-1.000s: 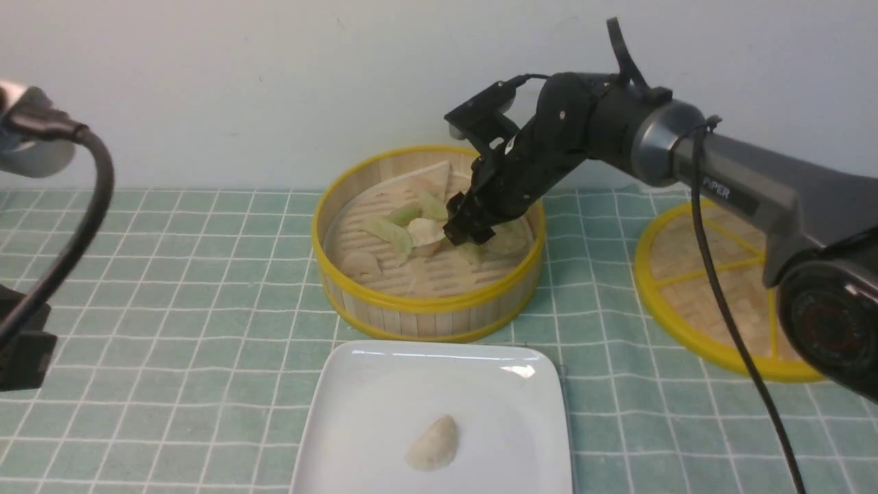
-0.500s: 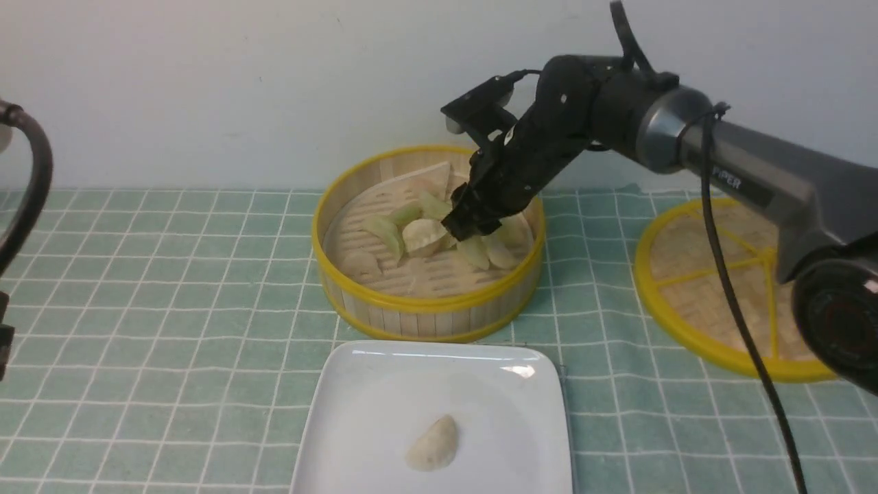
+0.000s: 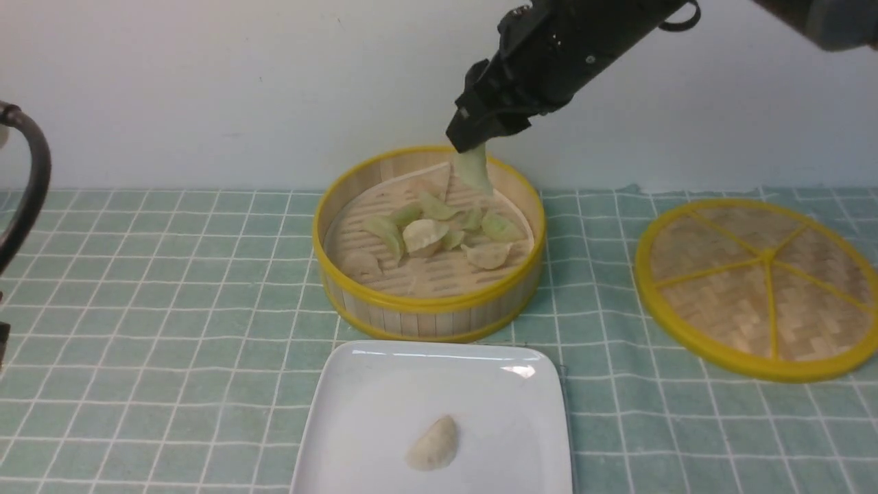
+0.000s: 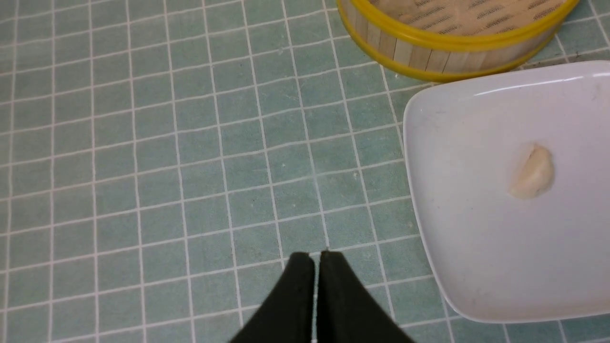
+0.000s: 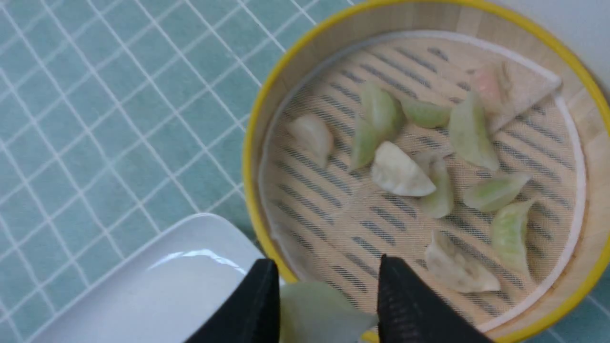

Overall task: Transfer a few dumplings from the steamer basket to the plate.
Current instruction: Use the right arm to grab a dumpling from inside the steamer, then use the right arm to put the dumpling into the plate

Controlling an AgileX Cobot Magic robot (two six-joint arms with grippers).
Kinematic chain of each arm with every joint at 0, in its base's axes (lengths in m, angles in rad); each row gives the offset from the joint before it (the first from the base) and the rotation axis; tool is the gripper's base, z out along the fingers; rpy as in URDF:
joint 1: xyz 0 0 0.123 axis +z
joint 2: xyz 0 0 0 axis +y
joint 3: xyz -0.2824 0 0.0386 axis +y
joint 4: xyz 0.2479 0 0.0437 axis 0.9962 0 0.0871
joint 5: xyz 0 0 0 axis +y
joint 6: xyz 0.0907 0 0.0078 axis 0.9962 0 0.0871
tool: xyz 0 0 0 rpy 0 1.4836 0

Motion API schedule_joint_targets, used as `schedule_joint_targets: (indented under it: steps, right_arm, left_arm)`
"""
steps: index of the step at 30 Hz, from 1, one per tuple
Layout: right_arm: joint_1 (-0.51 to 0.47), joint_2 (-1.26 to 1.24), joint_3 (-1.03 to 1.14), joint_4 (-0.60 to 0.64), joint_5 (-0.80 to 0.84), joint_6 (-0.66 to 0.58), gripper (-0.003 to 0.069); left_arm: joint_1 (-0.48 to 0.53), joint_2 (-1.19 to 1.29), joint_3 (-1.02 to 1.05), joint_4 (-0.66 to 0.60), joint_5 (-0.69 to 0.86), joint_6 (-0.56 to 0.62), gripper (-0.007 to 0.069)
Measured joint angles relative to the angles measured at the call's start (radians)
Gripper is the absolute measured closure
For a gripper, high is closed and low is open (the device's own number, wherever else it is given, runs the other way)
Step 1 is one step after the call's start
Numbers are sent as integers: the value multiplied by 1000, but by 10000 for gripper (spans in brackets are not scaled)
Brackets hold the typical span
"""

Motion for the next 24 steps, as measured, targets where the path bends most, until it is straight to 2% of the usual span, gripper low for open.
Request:
schedule_joint_targets:
  steps: [4,5,8,15,17,18,19,24]
  right_arm:
    - [55,-90,220,33,0,8,412]
    - [59,-91,220,34,0,9,412]
    - [134,-73,369,35,-2,20,412]
    - [212,58,427,33,-200,23,400]
    - [218,109,427,48,-287,23,347]
    - [218,112,427,48,-287,23,347]
    - [218,135,427,53,-320,23,298]
    - [218,151,403,53,-294,25,249]
  left_arm:
    - [0,0,13,0,0,0,631]
    - [0,0,13,0,0,0,631]
    - [0,-1,57,0,0,0,631]
    - [0,-1,148,0,0,0,631]
    - [0,-1,160,-1,-1,0,631]
    - [0,-1,160,-1,-1,0,631]
    - [0,-1,160,-1,-1,0,631]
    - [0,-1,160,-1,-1,0,631]
